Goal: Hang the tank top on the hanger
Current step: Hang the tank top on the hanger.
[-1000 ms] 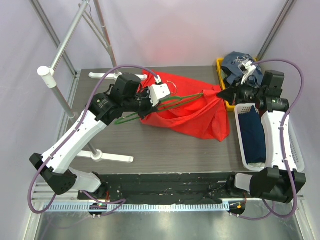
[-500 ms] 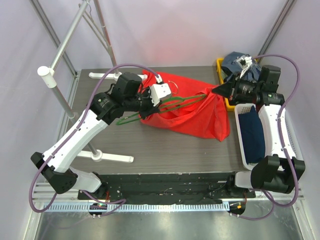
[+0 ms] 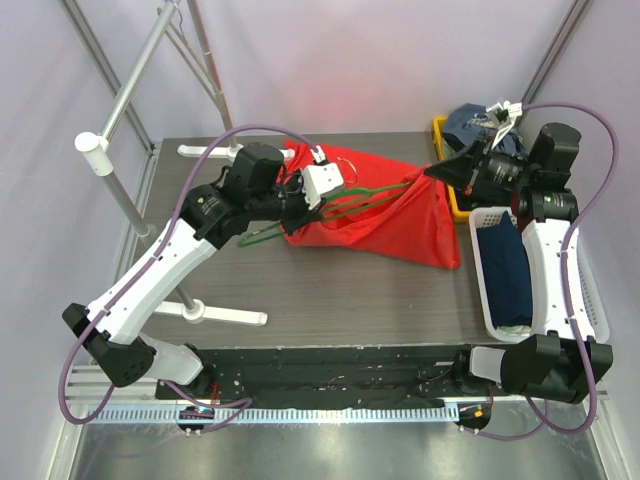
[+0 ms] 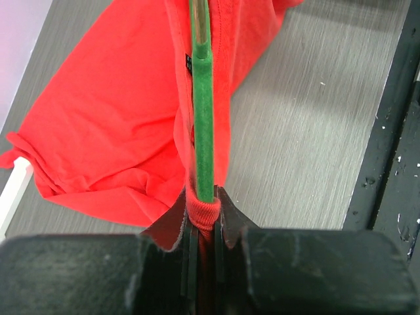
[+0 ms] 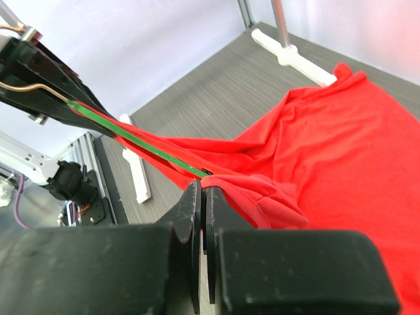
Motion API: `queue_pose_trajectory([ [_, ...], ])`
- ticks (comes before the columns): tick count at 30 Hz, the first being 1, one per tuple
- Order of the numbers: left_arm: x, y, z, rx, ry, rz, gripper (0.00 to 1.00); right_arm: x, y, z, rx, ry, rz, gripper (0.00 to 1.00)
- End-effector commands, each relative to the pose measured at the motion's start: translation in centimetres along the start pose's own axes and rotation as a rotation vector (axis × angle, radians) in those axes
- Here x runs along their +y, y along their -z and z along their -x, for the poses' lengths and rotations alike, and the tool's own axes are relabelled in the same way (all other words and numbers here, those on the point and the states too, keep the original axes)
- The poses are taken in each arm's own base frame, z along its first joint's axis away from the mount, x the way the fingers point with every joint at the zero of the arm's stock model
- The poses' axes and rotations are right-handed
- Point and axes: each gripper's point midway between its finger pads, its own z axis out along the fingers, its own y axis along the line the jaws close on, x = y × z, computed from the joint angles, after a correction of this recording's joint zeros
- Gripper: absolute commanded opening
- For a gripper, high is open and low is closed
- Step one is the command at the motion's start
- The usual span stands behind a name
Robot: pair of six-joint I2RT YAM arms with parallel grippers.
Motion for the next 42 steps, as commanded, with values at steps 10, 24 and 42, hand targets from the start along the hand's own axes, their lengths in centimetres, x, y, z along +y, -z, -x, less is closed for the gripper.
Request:
queue_pose_trajectory([
  [10, 1.3, 0.3, 1.9, -0.055, -0.013, 0.048, 0.00, 6.4, 0.5, 1.5, -0.012, 0.112, 0.222, 0.01],
  [24, 1.3, 1.2, 2.7, -0.076, -0.020, 0.056, 0.00, -4.0, 2.0, -6.1, 0.174, 0.156, -0.214, 0.06],
  [42, 0.7, 0.9, 2.6, -0.078, -0.010, 0.025, 0.00, -3.6, 3.7, -4.1, 0.197, 0.369, -0.384, 0.65],
])
